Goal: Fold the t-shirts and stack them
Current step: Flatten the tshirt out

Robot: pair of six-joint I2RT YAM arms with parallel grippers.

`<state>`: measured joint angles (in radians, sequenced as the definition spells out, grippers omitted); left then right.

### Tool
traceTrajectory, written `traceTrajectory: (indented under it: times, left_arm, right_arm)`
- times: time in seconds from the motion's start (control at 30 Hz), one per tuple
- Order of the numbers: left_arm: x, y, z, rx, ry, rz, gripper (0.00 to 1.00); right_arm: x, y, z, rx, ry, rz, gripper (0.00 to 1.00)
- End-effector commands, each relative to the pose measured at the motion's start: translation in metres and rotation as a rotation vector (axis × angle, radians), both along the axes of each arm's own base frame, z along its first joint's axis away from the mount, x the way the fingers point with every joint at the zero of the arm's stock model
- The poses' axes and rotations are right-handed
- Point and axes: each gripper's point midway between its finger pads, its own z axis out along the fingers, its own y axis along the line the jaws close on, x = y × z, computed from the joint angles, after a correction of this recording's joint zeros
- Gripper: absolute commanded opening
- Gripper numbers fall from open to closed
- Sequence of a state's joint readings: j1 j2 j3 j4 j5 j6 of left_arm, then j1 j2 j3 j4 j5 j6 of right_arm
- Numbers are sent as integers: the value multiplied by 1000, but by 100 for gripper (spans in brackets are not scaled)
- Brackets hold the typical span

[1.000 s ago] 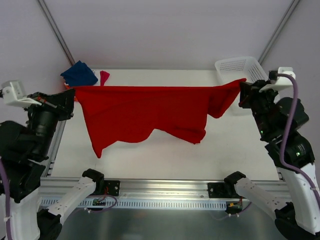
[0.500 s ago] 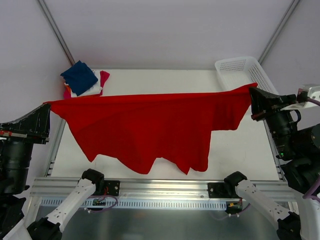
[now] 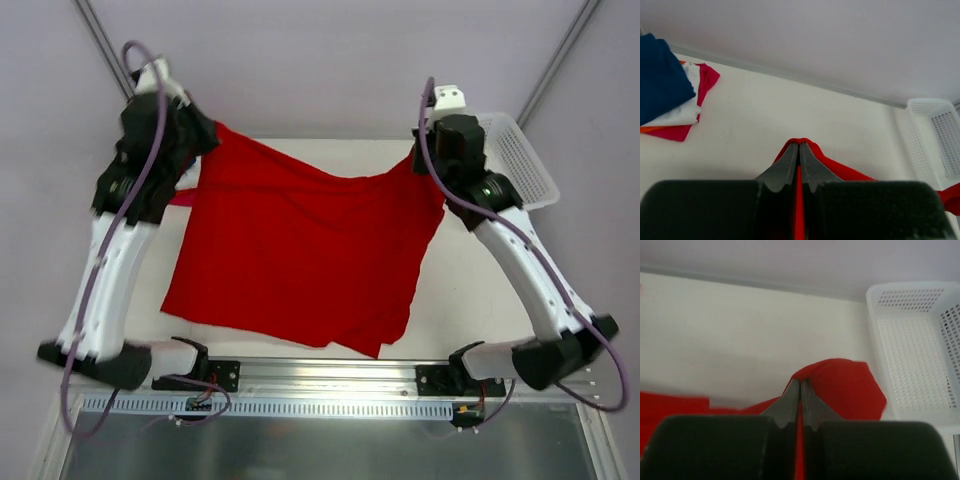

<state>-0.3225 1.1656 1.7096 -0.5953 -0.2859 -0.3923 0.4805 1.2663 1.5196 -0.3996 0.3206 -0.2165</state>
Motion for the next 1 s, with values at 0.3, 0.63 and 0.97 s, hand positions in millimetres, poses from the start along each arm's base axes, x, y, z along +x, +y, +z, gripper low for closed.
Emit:
traceTrajectory:
  times: [0.3,0.63,0.97]
  left_arm:
    - [157,-5,72,-100,-110,-168,0]
    - [8,7,193,-16,-519,-187,0]
    - [-50,20,144,-41,-517,-138,0]
  right_arm:
    - [51,2,121,-20,-208,-7,0]
    - [-52,-15,162,64,-543,15,0]
    - [-82,-8,112,102,-450,80,0]
